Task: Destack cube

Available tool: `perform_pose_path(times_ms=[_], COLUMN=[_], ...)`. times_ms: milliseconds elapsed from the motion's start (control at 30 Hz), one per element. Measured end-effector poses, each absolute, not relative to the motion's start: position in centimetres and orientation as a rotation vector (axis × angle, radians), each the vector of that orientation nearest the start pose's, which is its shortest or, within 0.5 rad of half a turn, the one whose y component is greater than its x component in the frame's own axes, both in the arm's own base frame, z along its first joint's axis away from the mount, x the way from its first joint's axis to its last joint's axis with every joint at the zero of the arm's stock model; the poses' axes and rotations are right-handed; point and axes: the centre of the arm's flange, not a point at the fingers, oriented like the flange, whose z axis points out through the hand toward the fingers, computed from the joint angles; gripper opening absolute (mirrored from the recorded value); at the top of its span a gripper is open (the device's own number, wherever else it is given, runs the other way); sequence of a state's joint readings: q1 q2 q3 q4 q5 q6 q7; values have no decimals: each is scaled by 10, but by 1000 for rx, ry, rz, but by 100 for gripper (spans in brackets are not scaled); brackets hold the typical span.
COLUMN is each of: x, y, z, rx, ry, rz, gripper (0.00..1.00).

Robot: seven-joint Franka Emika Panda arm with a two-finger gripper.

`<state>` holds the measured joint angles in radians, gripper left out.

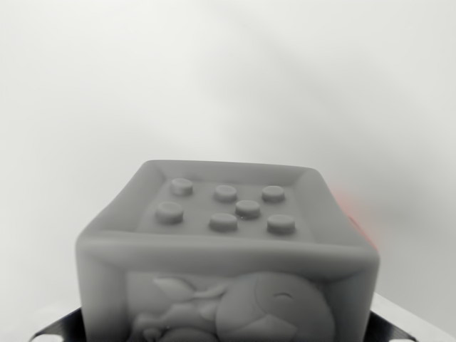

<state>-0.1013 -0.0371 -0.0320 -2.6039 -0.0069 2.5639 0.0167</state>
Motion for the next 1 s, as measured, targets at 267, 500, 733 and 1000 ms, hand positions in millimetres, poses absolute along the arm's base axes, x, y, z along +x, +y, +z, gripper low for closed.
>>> perform_pose_path(times_ms=[267,500,733,1000], x=[435,436,438,440], y=[-43,-30,-16,-1], z=[262,258,253,248], rx=[-3137,-3138,-3139,-3140], ry=[207,191,173,154], rz=[6,6,7,8], gripper=[0,0,0,0])
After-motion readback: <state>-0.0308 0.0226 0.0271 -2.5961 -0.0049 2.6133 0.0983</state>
